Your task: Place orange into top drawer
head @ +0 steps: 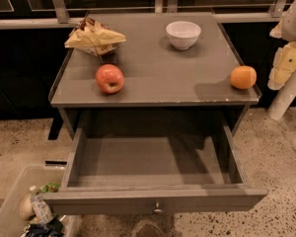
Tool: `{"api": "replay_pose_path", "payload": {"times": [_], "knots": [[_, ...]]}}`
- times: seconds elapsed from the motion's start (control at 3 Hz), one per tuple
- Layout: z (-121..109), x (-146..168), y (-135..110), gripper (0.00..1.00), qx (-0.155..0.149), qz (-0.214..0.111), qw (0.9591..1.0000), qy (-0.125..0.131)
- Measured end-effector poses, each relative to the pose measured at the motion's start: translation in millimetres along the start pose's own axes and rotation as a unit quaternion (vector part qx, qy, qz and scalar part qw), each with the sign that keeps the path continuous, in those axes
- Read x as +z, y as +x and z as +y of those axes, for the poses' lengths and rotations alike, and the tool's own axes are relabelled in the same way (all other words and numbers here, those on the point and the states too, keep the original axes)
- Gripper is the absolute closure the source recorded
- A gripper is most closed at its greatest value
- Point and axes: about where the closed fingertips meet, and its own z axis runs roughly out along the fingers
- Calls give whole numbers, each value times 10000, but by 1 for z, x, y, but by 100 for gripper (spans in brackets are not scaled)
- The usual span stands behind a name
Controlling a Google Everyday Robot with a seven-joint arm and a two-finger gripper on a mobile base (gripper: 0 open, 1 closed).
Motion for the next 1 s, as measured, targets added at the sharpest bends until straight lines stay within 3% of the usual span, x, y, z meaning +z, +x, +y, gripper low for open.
{"api": "replay_pose_path", "payload": {"times": [0.33, 0.67, 1.0], "knots": [[-9, 40, 5, 0, -28, 415, 9986, -313], [-15, 71, 1, 0, -136, 590, 9972, -433], [-16, 76, 3, 0, -151, 607, 9970, -444]]}}
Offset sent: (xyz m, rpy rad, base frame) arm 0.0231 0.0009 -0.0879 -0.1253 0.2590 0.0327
